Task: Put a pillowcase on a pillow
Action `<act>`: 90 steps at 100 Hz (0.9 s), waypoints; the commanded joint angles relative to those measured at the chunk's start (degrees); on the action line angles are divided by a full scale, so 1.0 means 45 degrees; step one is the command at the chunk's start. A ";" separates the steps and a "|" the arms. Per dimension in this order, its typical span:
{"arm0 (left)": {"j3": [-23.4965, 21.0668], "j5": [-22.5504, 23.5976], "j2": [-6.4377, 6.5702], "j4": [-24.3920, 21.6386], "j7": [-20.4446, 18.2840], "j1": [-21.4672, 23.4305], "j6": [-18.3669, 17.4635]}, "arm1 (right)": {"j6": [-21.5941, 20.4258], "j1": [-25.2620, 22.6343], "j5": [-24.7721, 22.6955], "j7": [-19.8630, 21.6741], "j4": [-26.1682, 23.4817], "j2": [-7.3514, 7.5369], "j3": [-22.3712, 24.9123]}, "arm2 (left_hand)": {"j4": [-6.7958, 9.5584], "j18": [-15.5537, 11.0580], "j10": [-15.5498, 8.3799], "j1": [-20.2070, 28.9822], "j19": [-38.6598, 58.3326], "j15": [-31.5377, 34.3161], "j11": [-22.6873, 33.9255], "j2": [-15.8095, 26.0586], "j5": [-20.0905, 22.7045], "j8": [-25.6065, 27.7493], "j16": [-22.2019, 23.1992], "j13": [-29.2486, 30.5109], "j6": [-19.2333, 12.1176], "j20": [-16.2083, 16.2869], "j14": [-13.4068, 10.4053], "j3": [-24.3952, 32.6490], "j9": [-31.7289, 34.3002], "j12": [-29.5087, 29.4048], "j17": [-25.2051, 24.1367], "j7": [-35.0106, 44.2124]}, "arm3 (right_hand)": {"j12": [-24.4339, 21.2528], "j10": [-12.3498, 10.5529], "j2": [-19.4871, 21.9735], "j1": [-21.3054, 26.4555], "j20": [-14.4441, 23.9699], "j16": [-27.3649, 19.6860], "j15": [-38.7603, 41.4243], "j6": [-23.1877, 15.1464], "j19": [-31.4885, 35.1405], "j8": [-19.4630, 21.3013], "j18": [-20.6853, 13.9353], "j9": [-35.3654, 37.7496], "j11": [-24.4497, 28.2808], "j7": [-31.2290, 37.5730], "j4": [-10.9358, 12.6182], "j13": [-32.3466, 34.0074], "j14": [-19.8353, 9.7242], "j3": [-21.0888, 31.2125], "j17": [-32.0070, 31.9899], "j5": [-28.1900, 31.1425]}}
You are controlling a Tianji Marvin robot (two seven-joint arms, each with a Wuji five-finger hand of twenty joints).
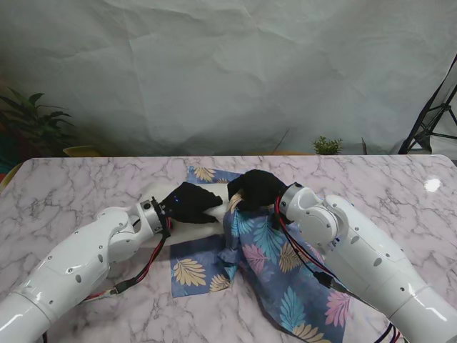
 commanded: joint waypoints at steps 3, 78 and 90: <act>-0.0164 -0.0094 -0.0034 -0.0180 -0.0062 -0.0045 -0.0192 | -0.0201 0.0072 -0.0020 0.0180 0.0037 0.0036 0.0036 | 0.0168 -0.0764 -0.1140 0.0843 -0.0131 -0.0269 -0.0720 -0.0110 0.0425 0.0088 -0.0077 -0.0224 -0.2377 0.0412 0.0428 0.2529 0.0538 0.0376 -0.0311 0.1412 | -0.0256 -0.0227 -0.0332 0.0497 -0.0192 -0.0511 -0.0654 -0.0539 -0.0017 0.0185 -0.0326 0.0089 -0.0237 0.0624 0.0018 -0.0014 -0.0587 0.0461 -0.0155 -0.0307; 0.0676 -0.0595 -0.0064 0.0460 -0.0585 -0.0280 0.0241 | 0.0636 -0.2392 -0.2561 0.2193 -0.2988 0.0851 0.3598 | 0.0450 -0.0917 -0.0802 0.1392 -0.0009 -0.0049 0.0170 0.0659 0.0191 0.0132 -0.0029 -0.0272 -0.1911 0.0429 0.0166 0.1015 -0.0007 -0.0171 -0.0318 0.1108 | -0.3030 0.0052 0.4289 -0.4766 0.0733 -0.3946 -0.7379 0.3155 -0.2106 0.0924 -0.0254 -0.9423 -0.1939 -0.6836 0.1824 -0.6990 0.3165 -0.4133 -0.4338 -0.8118; 0.0560 -0.0460 -0.0029 0.0404 -0.0450 -0.0144 0.0179 | 0.0925 -0.2110 -0.3128 0.1917 -0.2295 0.0849 0.3447 | 0.0457 -0.0942 -0.0821 0.1390 0.0000 -0.0049 0.0194 0.0674 0.0187 0.0147 -0.0030 -0.0296 -0.1920 0.0426 0.0149 0.0981 -0.0035 -0.0186 -0.0324 0.1125 | -0.3015 0.0002 0.3773 -0.4374 0.0541 -0.4324 -0.7617 0.3072 -0.2111 0.0954 -0.0189 -0.9325 -0.1900 -0.6541 0.1929 -0.7121 0.3429 -0.2967 -0.4311 -0.8083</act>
